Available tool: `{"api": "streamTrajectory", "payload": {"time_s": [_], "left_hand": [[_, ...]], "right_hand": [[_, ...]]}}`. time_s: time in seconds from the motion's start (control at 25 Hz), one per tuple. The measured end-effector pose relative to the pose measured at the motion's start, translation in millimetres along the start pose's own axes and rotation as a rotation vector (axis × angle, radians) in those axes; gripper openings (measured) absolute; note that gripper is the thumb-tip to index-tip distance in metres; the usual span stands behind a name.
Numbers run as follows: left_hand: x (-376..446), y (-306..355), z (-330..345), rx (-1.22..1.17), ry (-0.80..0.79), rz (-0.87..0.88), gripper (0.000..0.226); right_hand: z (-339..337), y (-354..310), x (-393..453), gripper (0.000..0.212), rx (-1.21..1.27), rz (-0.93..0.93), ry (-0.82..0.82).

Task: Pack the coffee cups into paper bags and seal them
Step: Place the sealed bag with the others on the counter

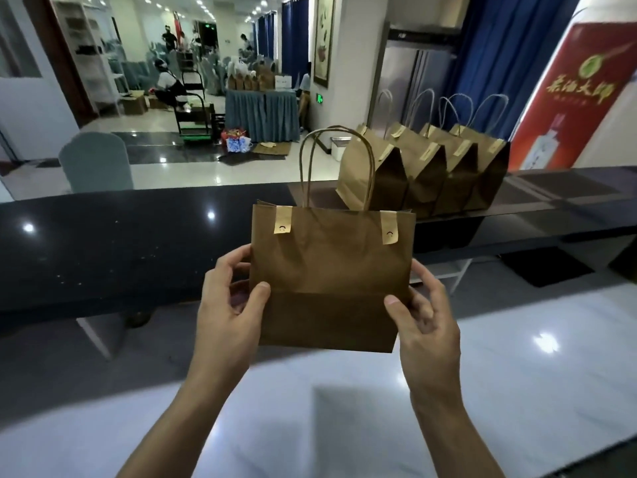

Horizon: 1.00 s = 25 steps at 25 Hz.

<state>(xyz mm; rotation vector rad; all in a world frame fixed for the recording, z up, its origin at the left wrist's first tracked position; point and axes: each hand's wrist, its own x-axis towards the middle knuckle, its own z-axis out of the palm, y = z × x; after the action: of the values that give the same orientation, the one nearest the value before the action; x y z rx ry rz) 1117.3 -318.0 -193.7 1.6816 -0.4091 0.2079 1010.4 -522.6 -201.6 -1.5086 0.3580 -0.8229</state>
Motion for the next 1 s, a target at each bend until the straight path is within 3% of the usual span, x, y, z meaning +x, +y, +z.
{"api": "streamTrajectory", "payload": {"time_s": [0.28,0.72,1.0], "left_hand": [[73.6,-4.8,30.5,0.037,0.001,0.011,0.050],[182.3,-38.1,104.0,0.035,-0.025,-0.107,0.058],[247.8,-67.7,135.1,0.108,-0.063,-0.135,0.061]], "right_hand": [[9.4,1.5,64.7,0.057,0.077,-0.024,-0.028],[16.7,30.0,157.4,0.040,0.088,-0.026,-0.089],[31.1,52.7,185.5,0.043,0.102,0.062,-0.129]]}}
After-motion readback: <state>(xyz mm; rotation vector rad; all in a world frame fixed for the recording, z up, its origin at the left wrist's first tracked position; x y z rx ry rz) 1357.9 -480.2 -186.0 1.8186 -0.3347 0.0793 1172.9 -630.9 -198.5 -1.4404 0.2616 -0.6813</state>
